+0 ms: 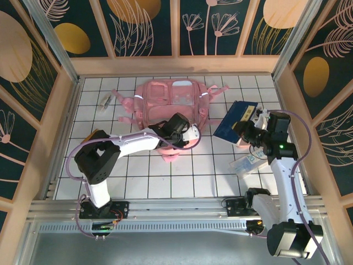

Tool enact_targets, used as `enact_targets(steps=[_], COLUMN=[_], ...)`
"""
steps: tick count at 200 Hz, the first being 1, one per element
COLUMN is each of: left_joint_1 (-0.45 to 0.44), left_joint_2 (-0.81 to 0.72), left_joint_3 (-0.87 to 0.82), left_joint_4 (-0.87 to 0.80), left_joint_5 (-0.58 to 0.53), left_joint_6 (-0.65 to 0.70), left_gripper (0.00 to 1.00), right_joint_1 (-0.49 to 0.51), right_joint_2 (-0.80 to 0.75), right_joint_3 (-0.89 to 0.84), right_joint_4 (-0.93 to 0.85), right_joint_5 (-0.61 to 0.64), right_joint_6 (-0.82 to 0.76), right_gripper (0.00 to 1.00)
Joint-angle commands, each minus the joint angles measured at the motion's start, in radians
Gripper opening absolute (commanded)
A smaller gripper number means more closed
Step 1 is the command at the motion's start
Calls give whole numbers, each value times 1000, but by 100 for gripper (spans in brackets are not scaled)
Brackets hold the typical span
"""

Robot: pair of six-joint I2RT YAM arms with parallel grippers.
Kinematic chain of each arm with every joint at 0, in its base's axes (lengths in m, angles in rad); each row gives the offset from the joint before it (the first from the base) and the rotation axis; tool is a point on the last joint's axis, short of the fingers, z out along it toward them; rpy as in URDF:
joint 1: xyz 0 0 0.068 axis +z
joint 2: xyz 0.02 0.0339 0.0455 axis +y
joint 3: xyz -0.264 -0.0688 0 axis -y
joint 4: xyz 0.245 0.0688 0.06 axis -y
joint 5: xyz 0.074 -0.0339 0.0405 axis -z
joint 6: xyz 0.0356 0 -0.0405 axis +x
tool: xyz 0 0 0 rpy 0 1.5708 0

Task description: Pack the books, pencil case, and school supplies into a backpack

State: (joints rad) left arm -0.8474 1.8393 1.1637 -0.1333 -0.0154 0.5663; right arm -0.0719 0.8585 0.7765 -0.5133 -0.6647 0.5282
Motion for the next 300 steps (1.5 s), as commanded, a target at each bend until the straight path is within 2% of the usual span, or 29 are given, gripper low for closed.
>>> enact_targets(steps=[1,21,30,70,80,94,103,126,141,168,185,203,236,256,283,300], left_joint_1=[2,3,3,2,3,3,2,3,3,3,3,2,2,1,1,2], left_joint_2=[29,20,15,-32,-60,-100,-114,-105,-92,-86,-96,-119,-101,-90,-33,-22], left_joint_3=[44,56,57,167,187,218,250,379,452,542,593,592,641,673,787,814], left_joint_4=[-35,-37,-41,-134,-137,-134,-136,-203,-224,-182,-161,-114,-112,-117,-166,-163], left_joint_5=[-49,-43,-39,-16,-14,-18,-50,-112,-157,-253,-259,-259,-289,-254,-278,-248], left_joint_6=[-17,-23,-15,-92,-121,-156,-189,-216,-221,-189,-162,-121,-110,-140,-172,-165], left_gripper=[10,10,0,0,0,0,0,0,0,0,0,0,0,0,0,0], right_joint_1=[-8,-8,-8,-8,-7,0,18,92,151,276,347,404,515,537,558,574], right_joint_2=[-3,-3,-3,7,5,5,8,26,40,59,98,183,366,474,585,721], right_joint_3=[-3,-13,-19,-35,-46,-75,-91,-117,-149,-249,-319,-326,-216,-165,-103,-14], right_joint_4=[29,19,18,-19,-19,15,34,90,193,477,724,923,1052,1127,1148,1185], right_joint_5=[-45,-53,-63,-108,-158,-291,-347,-384,-374,-299,-269,-236,-101,3,195,206], right_joint_6=[-34,-49,-54,-104,-120,-125,-120,-94,9,291,469,572,621,708,764,754], right_gripper=[0,0,0,0,0,0,0,0,0,0,0,0,0,0,0,0])
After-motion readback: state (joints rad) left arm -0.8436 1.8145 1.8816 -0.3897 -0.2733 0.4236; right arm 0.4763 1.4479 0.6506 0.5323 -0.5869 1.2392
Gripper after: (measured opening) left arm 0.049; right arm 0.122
